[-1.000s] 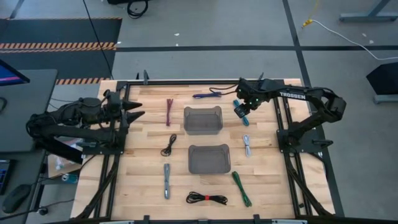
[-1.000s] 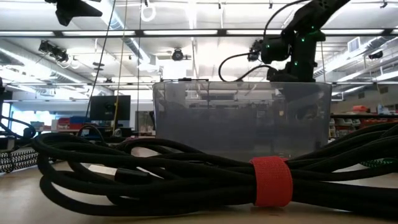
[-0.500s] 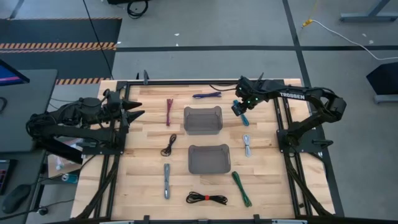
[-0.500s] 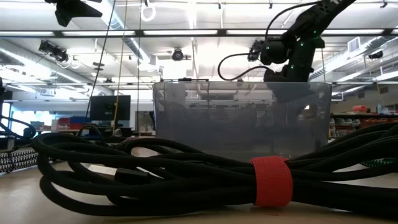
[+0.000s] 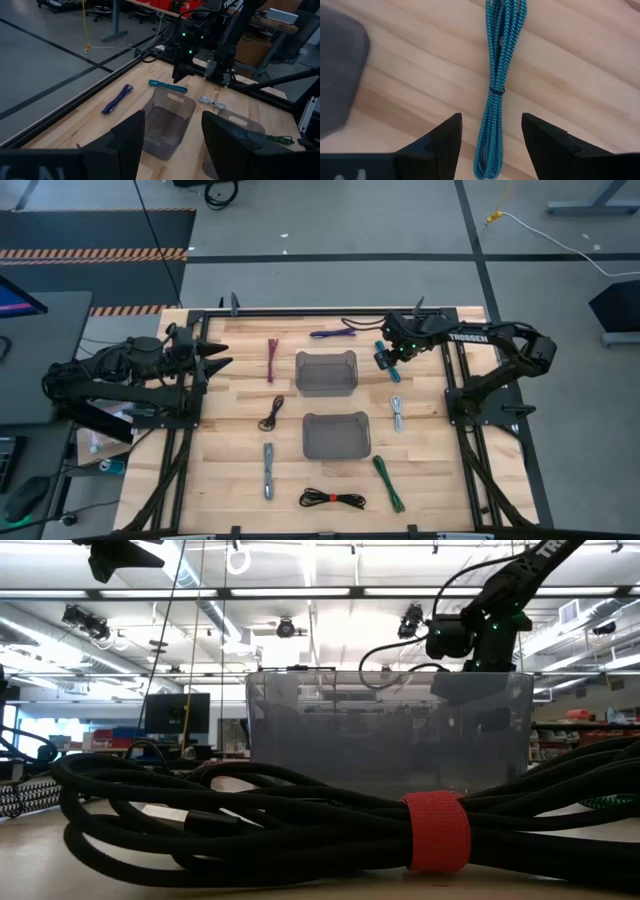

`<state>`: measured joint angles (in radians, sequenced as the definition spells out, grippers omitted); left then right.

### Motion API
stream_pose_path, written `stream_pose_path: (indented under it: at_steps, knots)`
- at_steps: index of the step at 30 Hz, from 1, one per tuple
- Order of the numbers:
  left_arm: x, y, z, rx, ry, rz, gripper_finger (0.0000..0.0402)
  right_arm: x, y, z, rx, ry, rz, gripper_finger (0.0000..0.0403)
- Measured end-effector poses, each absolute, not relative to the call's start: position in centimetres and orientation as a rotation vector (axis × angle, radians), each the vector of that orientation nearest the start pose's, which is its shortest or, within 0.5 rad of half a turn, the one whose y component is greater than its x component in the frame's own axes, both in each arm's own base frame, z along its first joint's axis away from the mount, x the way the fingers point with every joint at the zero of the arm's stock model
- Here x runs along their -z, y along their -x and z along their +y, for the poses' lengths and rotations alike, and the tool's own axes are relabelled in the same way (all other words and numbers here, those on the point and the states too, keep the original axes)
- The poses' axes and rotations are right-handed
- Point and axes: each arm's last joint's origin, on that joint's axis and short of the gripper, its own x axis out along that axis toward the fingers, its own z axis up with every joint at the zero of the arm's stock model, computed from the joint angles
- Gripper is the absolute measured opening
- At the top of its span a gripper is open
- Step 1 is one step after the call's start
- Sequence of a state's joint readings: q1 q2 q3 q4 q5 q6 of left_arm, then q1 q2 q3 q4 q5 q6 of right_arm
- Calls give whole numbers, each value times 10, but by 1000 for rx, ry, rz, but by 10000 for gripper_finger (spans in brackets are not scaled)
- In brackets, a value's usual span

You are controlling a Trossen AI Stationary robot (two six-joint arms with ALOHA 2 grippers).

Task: Pick and place USB-C Cables
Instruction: Put the blue charger cable into the top black transparent bin

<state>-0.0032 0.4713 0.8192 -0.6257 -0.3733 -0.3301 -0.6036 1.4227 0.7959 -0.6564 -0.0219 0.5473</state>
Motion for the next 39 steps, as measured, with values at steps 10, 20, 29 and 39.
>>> stream_pose_path:
  at_steps: [10,20,29,39]
  knots:
    - [-337,-86,10,-409,272,211,204,-176,-202,-138,840,-859,1053,214]
    - [-337,-86,10,-410,270,216,204,-160,-209,-140,823,-894,1099,214]
    - [-337,-86,10,-410,270,217,204,-133,-222,-137,789,-872,1222,213]
    - [-337,-86,10,-410,270,217,204,-136,-218,-141,798,-856,1217,168]
